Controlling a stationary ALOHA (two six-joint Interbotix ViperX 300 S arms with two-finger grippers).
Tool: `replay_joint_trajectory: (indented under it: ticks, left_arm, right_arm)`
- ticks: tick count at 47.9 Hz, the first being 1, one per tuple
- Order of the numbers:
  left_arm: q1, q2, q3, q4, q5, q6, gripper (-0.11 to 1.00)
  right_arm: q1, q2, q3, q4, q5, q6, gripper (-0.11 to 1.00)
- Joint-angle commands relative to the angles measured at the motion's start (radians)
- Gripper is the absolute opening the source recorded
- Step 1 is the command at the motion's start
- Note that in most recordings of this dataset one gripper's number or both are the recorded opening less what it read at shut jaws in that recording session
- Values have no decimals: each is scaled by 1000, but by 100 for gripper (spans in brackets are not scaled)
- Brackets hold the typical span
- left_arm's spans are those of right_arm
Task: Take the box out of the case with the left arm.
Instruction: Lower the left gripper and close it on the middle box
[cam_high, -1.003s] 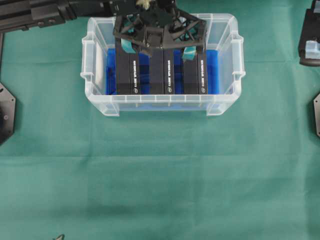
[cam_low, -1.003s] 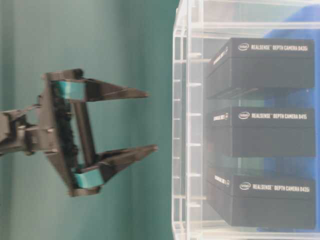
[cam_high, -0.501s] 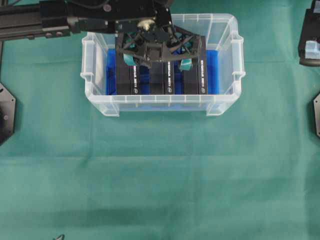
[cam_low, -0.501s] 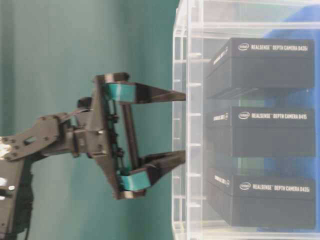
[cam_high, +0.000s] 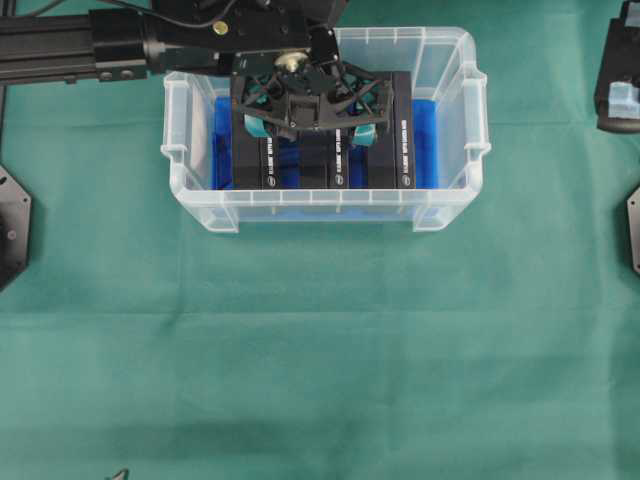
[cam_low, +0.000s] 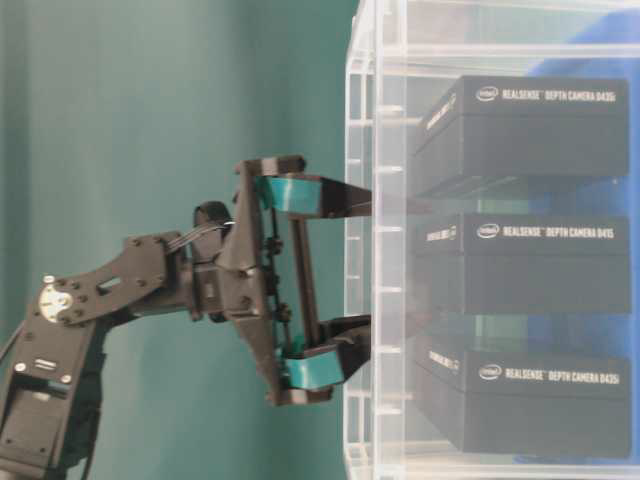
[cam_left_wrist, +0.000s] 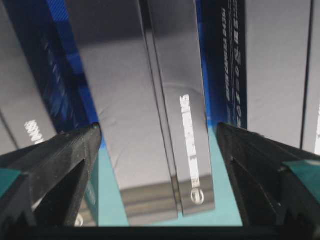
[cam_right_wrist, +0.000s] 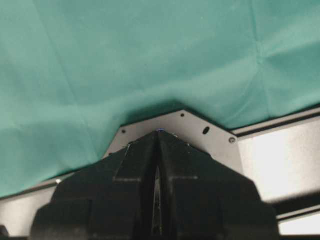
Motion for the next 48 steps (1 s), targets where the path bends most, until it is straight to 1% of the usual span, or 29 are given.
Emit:
replay_joint_trajectory:
  ticks: [1, 7, 23, 33, 38, 40, 43, 47, 48]
  left_arm:
    - [2, -12, 3, 5, -31, -2, 98]
    - [3, -8, 17, 3, -55, -3, 98]
    - [11, -8, 40, 5, -74, -5, 98]
    - [8, -6, 35, 3, -77, -32, 98]
    - [5, -5, 32, 2, -86, -37, 95]
    - [5, -5, 31, 0, -89, -41, 93]
    - [3, -5, 29, -2, -89, -49, 81]
    - [3, -5, 28, -2, -89, -69, 62]
    - [3, -5, 29, -2, -89, -72, 61]
  right_arm:
    - [-2, -3, -9, -2, -6, 2, 1]
    - [-2, -3, -9, -2, -9, 0, 1]
    - [-2, -3, -9, -2, -26, -2, 1]
    - [-2, -3, -9, -3, -28, -2, 1]
    - [-2, -3, -9, -3, -28, -2, 1]
    - [-2, -3, -9, -3, -28, -2, 1]
    - [-2, -3, -9, -3, -28, -2, 1]
    - [-2, -3, -9, -3, -28, -2, 1]
    - [-2, -3, -9, -3, -28, -2, 1]
